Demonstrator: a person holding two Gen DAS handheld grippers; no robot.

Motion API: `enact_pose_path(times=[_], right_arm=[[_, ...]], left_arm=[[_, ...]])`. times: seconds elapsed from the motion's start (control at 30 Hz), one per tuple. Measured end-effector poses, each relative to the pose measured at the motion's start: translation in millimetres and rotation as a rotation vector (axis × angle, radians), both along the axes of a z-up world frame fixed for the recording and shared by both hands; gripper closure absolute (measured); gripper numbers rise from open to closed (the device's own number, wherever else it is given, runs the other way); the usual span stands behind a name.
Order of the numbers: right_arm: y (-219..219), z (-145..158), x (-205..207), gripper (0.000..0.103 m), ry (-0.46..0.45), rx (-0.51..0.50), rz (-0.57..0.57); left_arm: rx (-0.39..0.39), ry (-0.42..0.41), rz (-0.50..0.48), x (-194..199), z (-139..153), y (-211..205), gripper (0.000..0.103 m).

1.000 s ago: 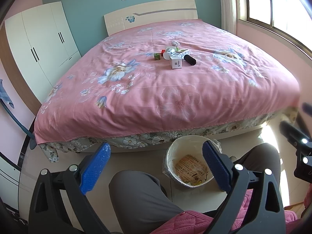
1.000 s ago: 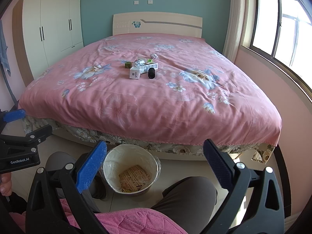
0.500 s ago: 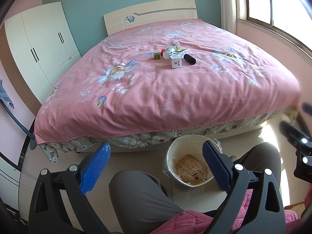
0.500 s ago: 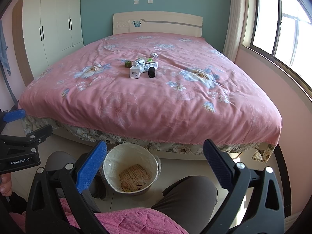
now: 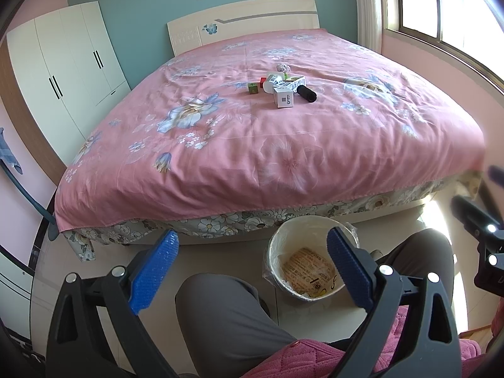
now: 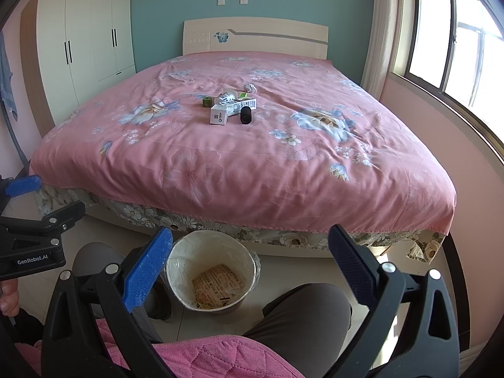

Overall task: Collect trash
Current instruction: 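Grasp the black foam tube with the right tool while the left tool grasps the small white box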

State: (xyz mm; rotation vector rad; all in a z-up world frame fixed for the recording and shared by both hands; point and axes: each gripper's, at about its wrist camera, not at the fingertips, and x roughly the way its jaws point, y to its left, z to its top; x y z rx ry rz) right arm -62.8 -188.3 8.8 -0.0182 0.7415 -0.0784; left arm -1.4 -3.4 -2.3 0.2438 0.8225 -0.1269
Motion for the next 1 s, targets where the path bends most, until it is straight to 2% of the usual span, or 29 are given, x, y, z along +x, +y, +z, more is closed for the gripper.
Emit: enact_pose_path(times=[0.2,0.27,0.4,0.73,1.0], right_arm=[[3,0,1,0.006,-0.002,-0.018,0.017],[3,-13,2,0.006,0.001,-0.024,0.030],[1,-12,14,0.006,0.002,-0.016,0.052],[-20,23,90,0.006,-0.027,0.024,0.084],[-43,29,171,0.006,-0.008,0.014,0.085]], left_arm=[[0.008,0.011,-0.010,2,-9,1,0.006],[0.019,0.009,-0.008,7,-8,-1,0.006],[0.033,-0.005,0.002,24,-3,-1,0.006],[0.030,0.016,-0.034,96,4,-32,0.006],[0.008,0.035,-0.054,170,2,-68,0.006]])
